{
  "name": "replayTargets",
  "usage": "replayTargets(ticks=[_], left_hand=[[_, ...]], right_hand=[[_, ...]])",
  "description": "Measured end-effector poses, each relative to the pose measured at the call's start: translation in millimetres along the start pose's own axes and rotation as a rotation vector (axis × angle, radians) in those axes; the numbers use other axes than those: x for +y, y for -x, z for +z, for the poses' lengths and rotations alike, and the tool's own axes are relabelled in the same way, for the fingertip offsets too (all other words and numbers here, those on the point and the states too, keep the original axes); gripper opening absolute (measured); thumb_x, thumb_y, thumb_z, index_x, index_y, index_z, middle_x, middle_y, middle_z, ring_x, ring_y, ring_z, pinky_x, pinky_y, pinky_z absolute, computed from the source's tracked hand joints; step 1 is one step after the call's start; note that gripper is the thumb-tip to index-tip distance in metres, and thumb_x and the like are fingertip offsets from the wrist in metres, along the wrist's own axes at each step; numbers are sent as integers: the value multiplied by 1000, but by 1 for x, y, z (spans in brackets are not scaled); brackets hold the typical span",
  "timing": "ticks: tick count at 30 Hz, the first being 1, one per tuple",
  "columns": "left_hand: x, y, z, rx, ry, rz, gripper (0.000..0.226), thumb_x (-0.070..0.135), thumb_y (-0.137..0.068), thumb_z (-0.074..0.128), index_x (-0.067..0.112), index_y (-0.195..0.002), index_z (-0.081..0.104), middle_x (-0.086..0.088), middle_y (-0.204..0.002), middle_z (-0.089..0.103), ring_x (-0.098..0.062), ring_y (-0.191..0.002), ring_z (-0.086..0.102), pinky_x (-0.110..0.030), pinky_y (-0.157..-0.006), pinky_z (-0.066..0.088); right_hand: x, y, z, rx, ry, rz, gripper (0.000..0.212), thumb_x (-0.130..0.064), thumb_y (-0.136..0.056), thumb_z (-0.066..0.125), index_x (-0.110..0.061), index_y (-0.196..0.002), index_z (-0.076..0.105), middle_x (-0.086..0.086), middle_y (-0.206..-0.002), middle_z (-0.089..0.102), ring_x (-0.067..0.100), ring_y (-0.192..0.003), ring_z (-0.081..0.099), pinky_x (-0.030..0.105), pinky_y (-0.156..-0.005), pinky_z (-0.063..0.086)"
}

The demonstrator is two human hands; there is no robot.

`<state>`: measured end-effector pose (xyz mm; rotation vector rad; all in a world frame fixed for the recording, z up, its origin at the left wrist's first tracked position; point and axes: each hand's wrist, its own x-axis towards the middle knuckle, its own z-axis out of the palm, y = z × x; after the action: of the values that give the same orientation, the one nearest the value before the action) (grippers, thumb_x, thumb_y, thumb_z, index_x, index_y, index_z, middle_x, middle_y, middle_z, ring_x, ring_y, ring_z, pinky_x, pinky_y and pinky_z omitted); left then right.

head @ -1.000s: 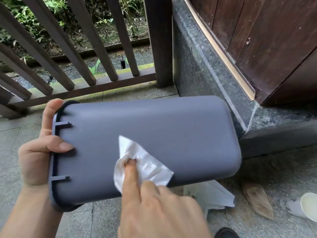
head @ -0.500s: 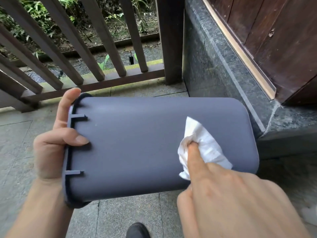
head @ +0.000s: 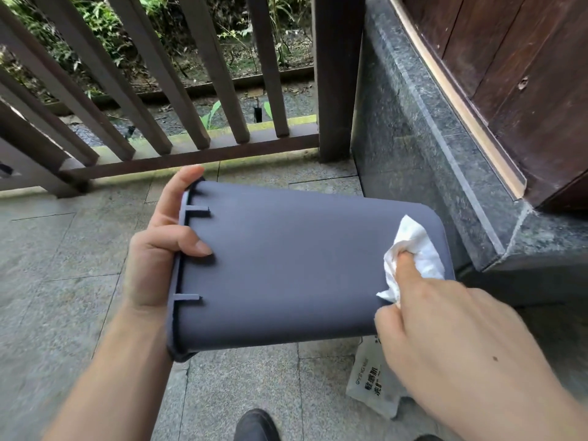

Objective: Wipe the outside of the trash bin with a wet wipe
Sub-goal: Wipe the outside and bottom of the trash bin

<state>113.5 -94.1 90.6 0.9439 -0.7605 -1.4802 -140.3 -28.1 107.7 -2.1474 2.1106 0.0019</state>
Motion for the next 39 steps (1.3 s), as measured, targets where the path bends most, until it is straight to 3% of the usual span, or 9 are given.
replayTargets(ticks=[3,7,9,14,18,26,33,37,39], left_hand=[[0,-2,0,23,-36,-12,82,-7,-49,42,32,-116,72,-3,-106,70,-28,-88,70,-46,-74,57],[0,-4,-3,53,-30,-17,81,-9,-51,40,31,-114,71,-4,-104,69,-32,-92,64,-50,-83,47],[2,-5,-7,64,-23,-13,80,-9,-53,38,32,-114,69,-3,-103,69,-31,-91,64,-49,-82,48],[3,-8,-17,51,-11,-2,78,-9,-53,38,32,-112,68,-2,-103,68,-29,-87,67,-46,-77,51],[0,-10,-23,102,-53,-17,79,-8,-53,39,34,-113,69,-2,-106,68,-29,-87,67,-44,-75,52],[3,-9,-27,196,-85,-29,80,-6,-51,42,37,-113,70,1,-98,71,-29,-81,65,-46,-73,50],[-2,-10,-26,170,-150,-64,82,-7,-47,44,34,-113,71,-7,-106,67,-32,-84,62,-42,-73,46],[-1,-8,-29,157,-124,-63,82,-9,-49,41,34,-113,71,-6,-104,69,-31,-83,64,-44,-73,50],[-1,-8,-25,130,-121,-63,83,-9,-48,42,34,-113,71,-7,-105,68,-33,-84,63,-44,-73,47]], right_hand=[[-27,7,2,-126,-70,-81,69,-37,-88,33,-29,-150,3,-2,-90,45,26,-68,38,37,-60,32],[-20,0,6,-66,-163,-7,54,-34,-89,34,-40,-140,15,3,-113,53,31,-72,48,38,-62,36],[-13,-6,9,-9,-146,45,58,-32,-90,34,-36,-144,16,4,-95,51,33,-75,50,38,-62,36],[-39,3,22,-28,-168,-48,69,-31,-88,37,-26,-151,7,-1,-122,60,35,-72,47,38,-56,27],[-68,6,38,-61,-267,-176,78,-28,-88,38,-26,-153,-6,3,-108,63,31,-77,61,34,-44,12],[3,-37,42,-23,-384,146,64,-31,-98,31,-40,-152,-1,13,-115,65,38,-97,60,41,-69,39],[-85,2,55,-63,-593,-346,74,-28,-84,35,-48,-147,1,13,-100,66,44,-75,60,41,-58,31],[-58,-17,51,43,-518,-266,65,-34,-90,30,-54,-145,1,12,-105,67,43,-81,60,44,-62,33],[-27,-34,48,27,-439,-97,62,-37,-94,29,-52,-147,0,12,-135,56,41,-92,62,45,-71,40]])
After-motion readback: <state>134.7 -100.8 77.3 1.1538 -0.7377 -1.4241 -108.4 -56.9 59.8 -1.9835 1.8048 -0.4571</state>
